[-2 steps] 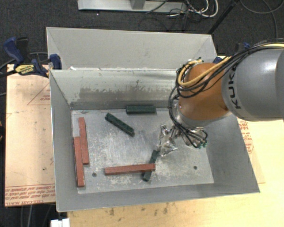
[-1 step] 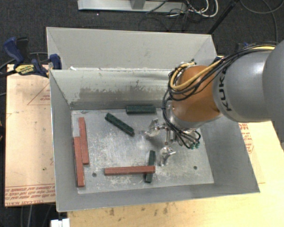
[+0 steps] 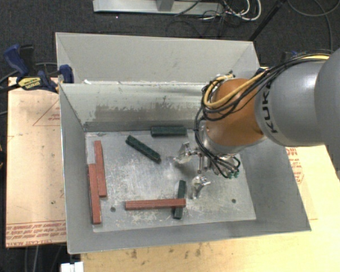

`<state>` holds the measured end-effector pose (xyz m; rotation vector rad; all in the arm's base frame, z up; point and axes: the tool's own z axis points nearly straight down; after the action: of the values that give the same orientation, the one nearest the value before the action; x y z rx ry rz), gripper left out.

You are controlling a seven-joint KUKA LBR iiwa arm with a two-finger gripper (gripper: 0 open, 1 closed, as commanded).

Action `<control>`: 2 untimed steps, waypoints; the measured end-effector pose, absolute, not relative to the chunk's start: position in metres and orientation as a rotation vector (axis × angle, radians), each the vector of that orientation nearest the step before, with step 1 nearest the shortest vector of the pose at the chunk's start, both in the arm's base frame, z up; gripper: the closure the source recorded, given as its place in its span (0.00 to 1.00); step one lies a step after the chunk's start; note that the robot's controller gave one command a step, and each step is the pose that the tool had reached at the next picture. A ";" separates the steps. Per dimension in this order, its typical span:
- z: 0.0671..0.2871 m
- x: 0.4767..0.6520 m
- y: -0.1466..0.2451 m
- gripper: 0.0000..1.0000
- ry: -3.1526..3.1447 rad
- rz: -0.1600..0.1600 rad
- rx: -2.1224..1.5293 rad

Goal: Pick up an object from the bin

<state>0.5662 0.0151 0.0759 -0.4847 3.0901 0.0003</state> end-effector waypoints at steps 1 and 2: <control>0.078 0.540 0.026 1.00 2.932 -0.012 -1.073; 0.078 0.540 0.026 1.00 2.932 -0.012 -1.073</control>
Offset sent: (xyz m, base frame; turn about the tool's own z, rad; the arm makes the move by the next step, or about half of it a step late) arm 0.0000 0.0000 0.0000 0.0000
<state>0.5400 0.0264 0.0780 -1.0728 2.9319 -0.0121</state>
